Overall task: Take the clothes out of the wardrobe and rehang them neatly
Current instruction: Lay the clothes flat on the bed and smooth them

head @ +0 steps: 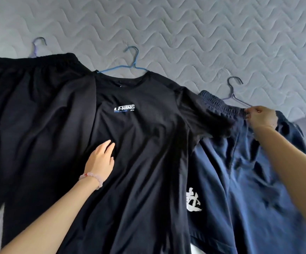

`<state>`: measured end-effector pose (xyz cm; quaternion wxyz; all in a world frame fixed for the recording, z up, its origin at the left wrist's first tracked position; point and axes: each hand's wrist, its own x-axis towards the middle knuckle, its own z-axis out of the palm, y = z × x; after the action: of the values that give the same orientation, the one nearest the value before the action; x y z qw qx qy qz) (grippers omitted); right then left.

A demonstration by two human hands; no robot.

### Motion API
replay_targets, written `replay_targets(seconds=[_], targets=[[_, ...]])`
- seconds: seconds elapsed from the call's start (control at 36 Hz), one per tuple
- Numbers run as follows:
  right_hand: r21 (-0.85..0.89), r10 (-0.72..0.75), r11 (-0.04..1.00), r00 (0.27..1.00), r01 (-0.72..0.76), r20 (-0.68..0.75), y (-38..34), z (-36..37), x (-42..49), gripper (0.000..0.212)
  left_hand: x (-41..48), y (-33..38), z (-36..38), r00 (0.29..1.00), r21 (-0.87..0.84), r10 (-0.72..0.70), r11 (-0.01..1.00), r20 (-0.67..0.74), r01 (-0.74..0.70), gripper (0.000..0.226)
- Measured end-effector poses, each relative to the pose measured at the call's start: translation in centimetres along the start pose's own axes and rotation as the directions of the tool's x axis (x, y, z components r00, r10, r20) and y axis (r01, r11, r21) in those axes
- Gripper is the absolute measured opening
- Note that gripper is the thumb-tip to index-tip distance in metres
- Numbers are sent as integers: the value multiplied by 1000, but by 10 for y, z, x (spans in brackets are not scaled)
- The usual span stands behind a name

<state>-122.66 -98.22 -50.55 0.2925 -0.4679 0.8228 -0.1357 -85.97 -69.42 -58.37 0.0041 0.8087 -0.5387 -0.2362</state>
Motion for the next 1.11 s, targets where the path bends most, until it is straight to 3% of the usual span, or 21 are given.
replay_targets(seconds=[0.06, 0.19, 0.33, 0.53, 0.67, 0.81, 0.97, 1.11], targets=[[21, -8, 1000, 997, 6, 78, 12, 3, 5, 18, -1, 2, 0, 1000, 14, -27, 1000, 14, 27, 49], [140, -75, 989, 970, 43, 230, 33, 15, 0, 30, 8, 26, -9, 999, 28, -35, 999, -17, 35, 44], [128, -127, 989, 895, 80, 427, 34, 23, -18, 54, 41, 94, -22, 991, -13, 126, 992, -50, -127, 45], [-18, -241, 962, 875, 274, 420, 47, 35, -14, 88, 117, 190, -25, 913, 88, 407, 910, -14, -404, 47], [-126, -366, 903, 888, 412, 277, 55, 44, -17, 61, 151, 244, -24, 809, 174, 587, 794, 26, -582, 48], [-35, -345, 934, 923, 356, 168, 53, 47, -14, 25, 172, 264, -10, 735, 283, 664, 685, 136, -671, 48], [215, -249, 952, 958, 216, 142, 44, 41, -3, 25, 186, 274, -15, 753, 141, 656, 742, 50, -655, 31], [337, -263, 918, 957, 208, 125, 39, 40, 7, 25, 194, 292, -34, 869, -237, 483, 862, 107, -449, 21]])
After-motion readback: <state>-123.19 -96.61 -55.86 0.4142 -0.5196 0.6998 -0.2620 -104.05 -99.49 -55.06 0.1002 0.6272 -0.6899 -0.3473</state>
